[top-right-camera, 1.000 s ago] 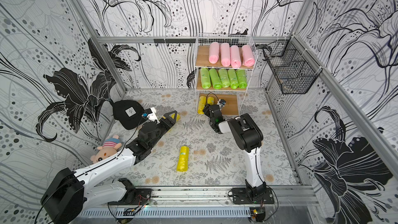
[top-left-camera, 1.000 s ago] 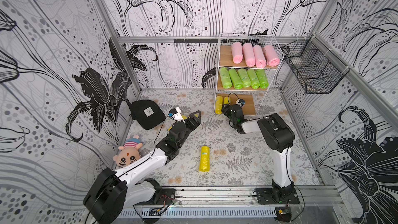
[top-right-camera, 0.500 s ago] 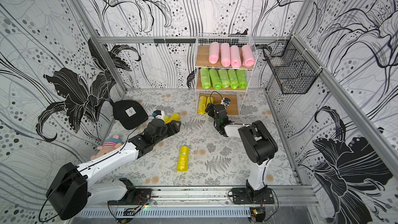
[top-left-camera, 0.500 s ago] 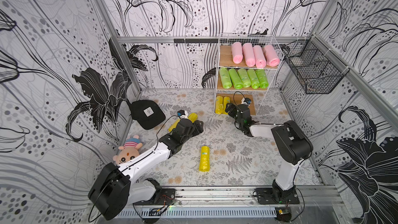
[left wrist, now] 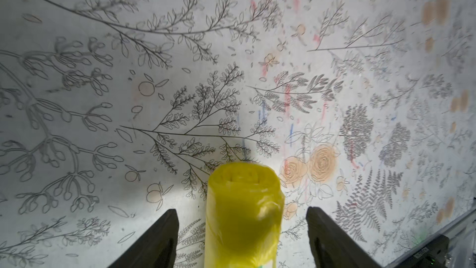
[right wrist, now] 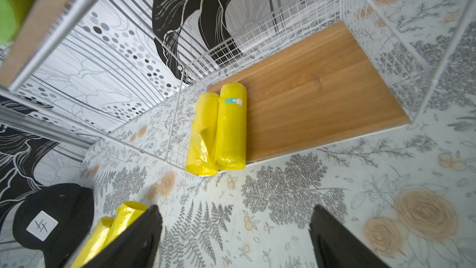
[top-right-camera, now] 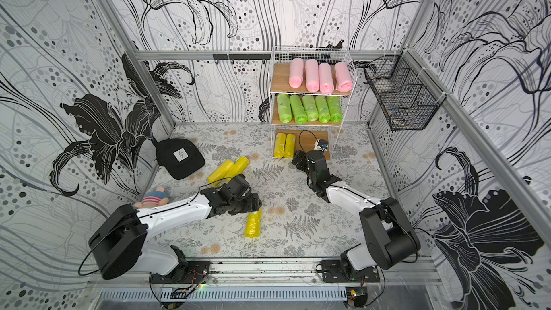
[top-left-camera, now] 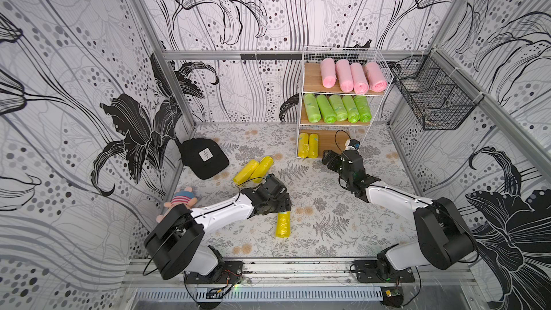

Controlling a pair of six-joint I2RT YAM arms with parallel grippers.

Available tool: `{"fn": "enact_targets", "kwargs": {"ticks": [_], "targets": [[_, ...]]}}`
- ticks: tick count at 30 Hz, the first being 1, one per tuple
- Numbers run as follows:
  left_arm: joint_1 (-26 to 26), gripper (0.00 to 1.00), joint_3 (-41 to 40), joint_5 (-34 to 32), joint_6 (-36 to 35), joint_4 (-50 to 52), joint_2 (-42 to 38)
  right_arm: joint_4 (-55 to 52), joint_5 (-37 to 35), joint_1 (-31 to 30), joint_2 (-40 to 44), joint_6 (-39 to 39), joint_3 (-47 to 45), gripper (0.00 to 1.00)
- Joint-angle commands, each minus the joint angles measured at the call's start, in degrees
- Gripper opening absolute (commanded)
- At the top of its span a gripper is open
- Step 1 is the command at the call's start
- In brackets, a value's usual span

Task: Sort the rolls of trash bags by color and place them on the shelf
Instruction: Place the roll of trash bags on the shelf, then pick up the roll of trash bags from the center of the board.

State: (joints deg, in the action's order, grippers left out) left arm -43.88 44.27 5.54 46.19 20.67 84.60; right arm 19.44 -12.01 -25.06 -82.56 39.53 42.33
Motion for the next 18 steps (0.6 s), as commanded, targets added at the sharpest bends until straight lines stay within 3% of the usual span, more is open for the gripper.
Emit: {"fn": "enact_targets", "kwargs": {"ticks": [1, 6, 11, 18], "targets": [[-0.07, 0.78, 2.61, 2.28, -1.97, -2.14, 3.17, -3.47, 1.38, 0.11, 2.82, -1.33, -2.18, 0.93], [-0.16, 0.64, 5.19, 4.09, -2.53, -3.97, 7.42, -7.78, 4.16, 0.1, 6.93, -2.41, -4.67, 0.93], [-0.16, 0.48, 3.49, 3.58, -1.73, -4.28, 5.53, -12.96, 4.23, 0.1, 13.49, -4.13, -7.55, 0.93], [-0.16, 0.39, 3.19, 1.9, -2.28, -3.61, 3.98, -19.92, 7.8, 0.1, 19.42, -6.04, -7.78, 0.93]]}}
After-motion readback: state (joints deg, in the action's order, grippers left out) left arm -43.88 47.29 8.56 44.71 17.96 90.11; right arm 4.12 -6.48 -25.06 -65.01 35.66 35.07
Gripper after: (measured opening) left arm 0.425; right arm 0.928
